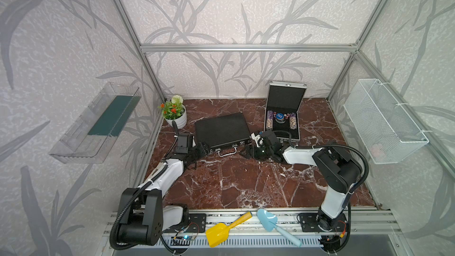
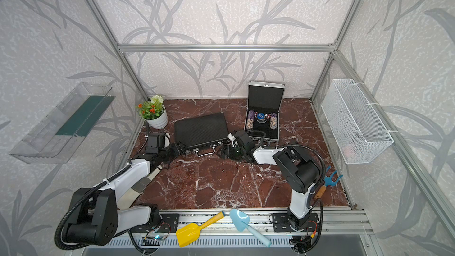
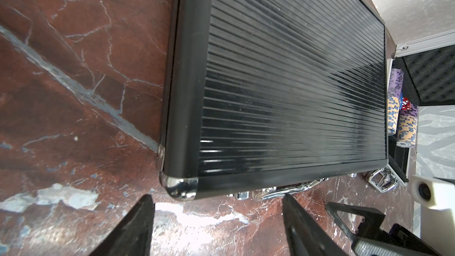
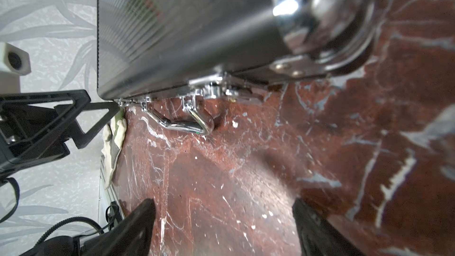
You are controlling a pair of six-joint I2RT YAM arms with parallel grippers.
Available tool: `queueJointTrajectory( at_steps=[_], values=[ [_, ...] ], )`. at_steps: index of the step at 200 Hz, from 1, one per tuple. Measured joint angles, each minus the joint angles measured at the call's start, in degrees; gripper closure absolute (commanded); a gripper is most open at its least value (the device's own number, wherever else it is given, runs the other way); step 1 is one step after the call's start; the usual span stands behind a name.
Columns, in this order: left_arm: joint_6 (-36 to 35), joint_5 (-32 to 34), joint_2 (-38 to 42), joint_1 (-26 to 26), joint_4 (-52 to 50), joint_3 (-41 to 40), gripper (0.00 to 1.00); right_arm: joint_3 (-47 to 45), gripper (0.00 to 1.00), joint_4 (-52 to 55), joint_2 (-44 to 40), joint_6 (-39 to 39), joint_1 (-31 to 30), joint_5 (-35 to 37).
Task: Open the poker set cases
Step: Adjust the poker set case at the center of the board, then open the fastener on the poker set case.
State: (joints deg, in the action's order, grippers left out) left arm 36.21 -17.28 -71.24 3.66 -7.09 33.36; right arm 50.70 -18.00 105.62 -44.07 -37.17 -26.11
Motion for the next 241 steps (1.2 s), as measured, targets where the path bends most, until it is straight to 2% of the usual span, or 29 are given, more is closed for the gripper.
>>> queueJointTrajectory(
  at_steps=[81, 129, 241],
  values=[
    [0.0, -0.9, -0.26, 0.0, 0.17, 0.0, 0.28, -0.28, 0.12, -20.72, 7.87, -8.44, 0.46, 0.76],
    [0.0, -0.87, -0.26, 0.0, 0.15, 0.0, 0.28, -0.28, 0.12, -29.35, 11.34, -12.61, 1.03, 0.76],
    [0.04, -1.05, -0.26, 0.0, 0.15, 0.0, 0.28, -3.04, 0.25, -42.73, 15.1, -24.0, 1.77, -1.4]
  ],
)
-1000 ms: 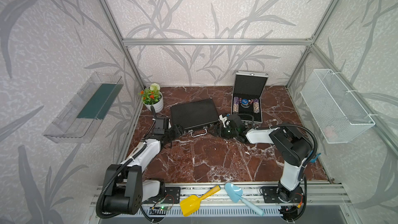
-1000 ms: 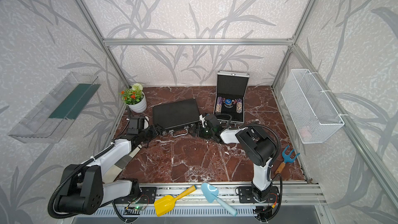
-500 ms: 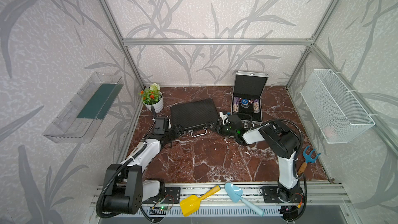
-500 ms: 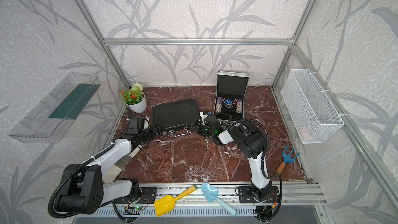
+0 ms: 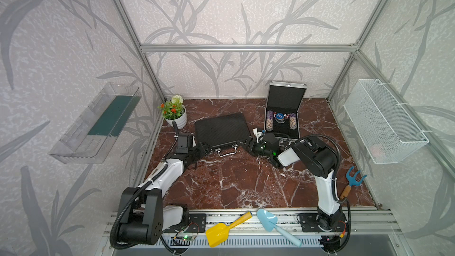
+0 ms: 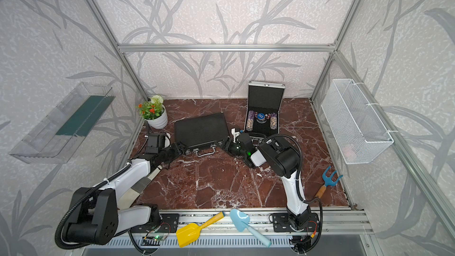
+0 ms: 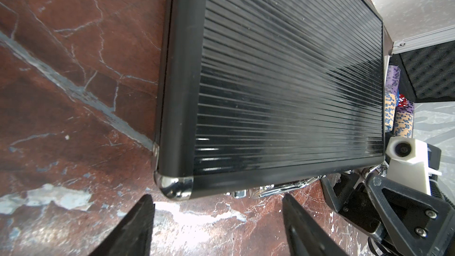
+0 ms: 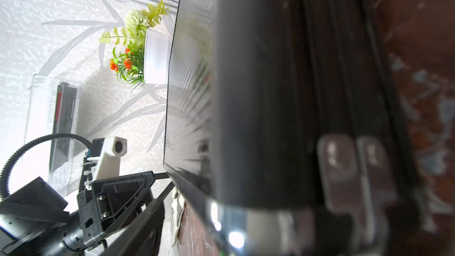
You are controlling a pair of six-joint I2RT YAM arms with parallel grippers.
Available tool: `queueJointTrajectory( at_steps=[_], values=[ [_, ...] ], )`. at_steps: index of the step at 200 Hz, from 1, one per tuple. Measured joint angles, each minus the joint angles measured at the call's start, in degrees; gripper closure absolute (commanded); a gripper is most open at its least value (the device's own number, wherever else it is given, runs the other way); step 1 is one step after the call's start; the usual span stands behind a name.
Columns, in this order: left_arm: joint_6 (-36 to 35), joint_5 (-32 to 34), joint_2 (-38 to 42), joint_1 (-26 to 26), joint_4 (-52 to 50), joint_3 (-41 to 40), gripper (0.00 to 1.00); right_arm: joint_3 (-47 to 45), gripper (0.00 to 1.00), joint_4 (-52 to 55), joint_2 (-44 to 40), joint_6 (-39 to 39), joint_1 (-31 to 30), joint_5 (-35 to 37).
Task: Open the poker set cases
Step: Open the fastener on the poker set case.
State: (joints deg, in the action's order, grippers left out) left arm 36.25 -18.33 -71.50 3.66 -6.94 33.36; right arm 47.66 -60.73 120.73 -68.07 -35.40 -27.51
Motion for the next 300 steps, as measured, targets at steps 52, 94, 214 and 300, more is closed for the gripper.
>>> queueJointTrajectory(
  at_steps=[52, 94, 214, 300],
  values=[
    [0.07, -0.04, 0.0, 0.0, 0.02, 0.0, 0.28, -1.99, 0.27, -3.34, -0.09, -3.19, 0.0, -0.24],
    [0.59, -0.13, -0.07, 0.0, 0.07, 0.0, 0.28, -2.4, 0.27, -3.34, -2.4, -3.21, -0.02, -0.74],
    [0.83, -0.42, -0.28, 0.0, 0.09, 0.0, 0.28, -0.26, 0.19, 14.08, -6.03, 6.84, -0.09, 1.25],
    [0.81, -0.85, -0.33, 0.0, 0.07, 0.02, 0.28, 3.54, 0.17, 14.67, -3.63, 10.78, 0.92, -0.13]
  ],
)
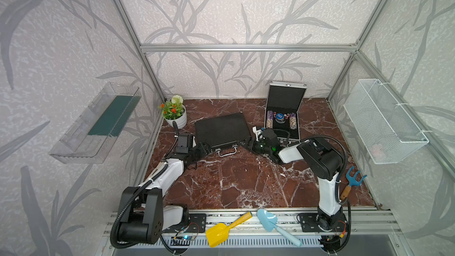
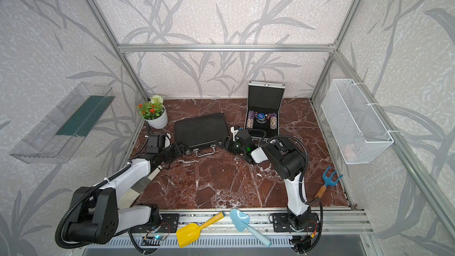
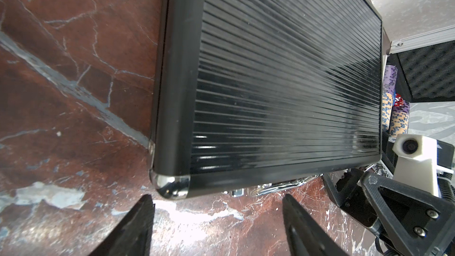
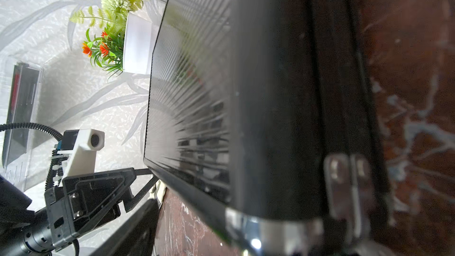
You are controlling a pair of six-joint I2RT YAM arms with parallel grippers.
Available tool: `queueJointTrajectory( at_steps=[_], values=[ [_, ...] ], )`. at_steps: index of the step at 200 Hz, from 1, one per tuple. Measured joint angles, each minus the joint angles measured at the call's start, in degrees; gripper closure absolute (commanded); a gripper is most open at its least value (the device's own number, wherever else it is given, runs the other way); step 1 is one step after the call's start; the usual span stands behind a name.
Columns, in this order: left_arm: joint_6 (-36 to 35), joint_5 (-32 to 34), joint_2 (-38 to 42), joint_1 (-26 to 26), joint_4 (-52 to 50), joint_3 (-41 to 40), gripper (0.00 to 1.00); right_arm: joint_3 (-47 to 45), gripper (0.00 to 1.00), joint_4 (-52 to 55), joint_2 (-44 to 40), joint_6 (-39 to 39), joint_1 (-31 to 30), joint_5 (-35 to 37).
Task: Open the poker set cases
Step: Open the fastener on the poker set case.
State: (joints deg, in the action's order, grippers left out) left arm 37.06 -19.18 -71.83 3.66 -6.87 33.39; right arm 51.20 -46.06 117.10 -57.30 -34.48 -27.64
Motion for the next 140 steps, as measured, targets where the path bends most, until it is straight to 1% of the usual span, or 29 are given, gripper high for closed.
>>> queueJointTrajectory(
  at_steps=[45, 76, 140],
  values=[
    [0.0, -0.44, -1.22, 0.0, 0.02, 0.02, 0.28, -0.39, 0.2, -2.6, 0.55, -0.11, 0.0, -2.19],
    [0.02, -0.48, -1.36, 0.0, 0.04, 0.07, 0.28, -1.51, 0.21, -5.57, 1.03, -1.07, 0.24, -3.67],
    [0.0, -0.48, -1.33, 0.0, 0.04, 0.15, 0.28, -2.93, 0.23, -7.98, 1.03, -1.07, 0.46, -5.2]
  ],
)
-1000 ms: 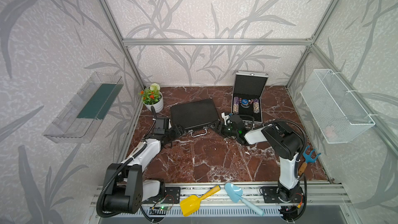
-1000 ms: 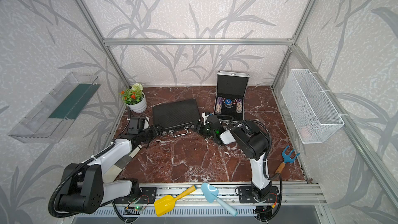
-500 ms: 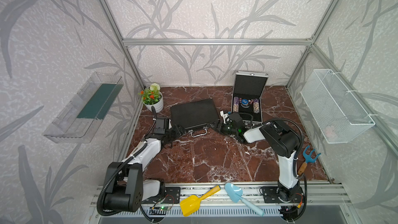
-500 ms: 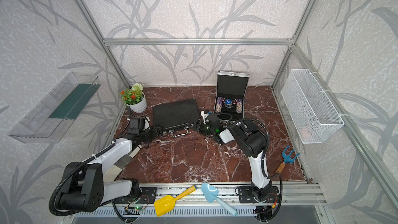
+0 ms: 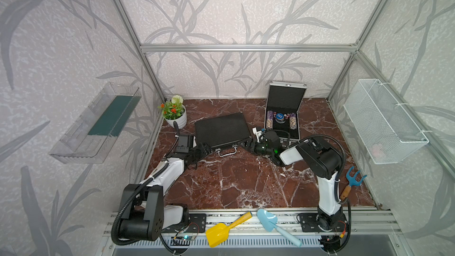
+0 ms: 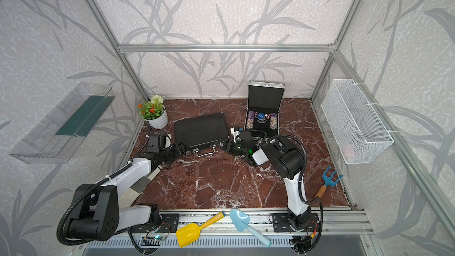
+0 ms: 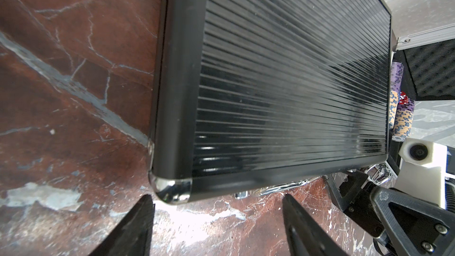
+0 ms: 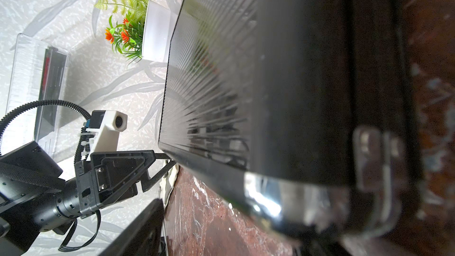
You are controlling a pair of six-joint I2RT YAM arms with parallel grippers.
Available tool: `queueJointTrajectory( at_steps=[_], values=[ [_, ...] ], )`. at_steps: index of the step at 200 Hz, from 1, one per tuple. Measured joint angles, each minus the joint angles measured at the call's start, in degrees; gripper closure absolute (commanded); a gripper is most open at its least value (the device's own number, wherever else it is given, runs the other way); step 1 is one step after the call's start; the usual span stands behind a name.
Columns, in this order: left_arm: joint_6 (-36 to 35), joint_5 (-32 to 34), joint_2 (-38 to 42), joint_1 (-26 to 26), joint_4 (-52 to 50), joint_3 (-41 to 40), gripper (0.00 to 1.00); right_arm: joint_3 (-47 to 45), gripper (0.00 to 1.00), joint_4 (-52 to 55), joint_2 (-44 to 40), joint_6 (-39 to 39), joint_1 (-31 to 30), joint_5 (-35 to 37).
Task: Open the poker set cases
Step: Open the fastener on the poker set case.
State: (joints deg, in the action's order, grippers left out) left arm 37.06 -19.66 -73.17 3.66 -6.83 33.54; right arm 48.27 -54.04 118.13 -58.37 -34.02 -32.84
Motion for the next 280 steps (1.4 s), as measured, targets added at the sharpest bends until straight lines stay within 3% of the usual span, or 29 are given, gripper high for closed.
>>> queueJointTrajectory(
  at_steps=[76, 129, 280],
  values=[
    [0.02, -0.02, 0.0, 0.0, 0.0, 0.0, 0.28, -2.71, 0.28, -2.71, -0.76, -0.35, 0.13, -1.79],
    [0.02, 0.02, 0.02, 0.0, 0.0, 0.0, 0.28, -5.38, 0.29, -7.39, -1.55, -4.76, 0.13, -1.97],
    [0.17, 0.28, 1.05, 0.0, 0.15, 0.0, 0.28, -1.88, 0.31, -7.37, -8.76, -6.88, -0.26, -1.07]
  ],
)
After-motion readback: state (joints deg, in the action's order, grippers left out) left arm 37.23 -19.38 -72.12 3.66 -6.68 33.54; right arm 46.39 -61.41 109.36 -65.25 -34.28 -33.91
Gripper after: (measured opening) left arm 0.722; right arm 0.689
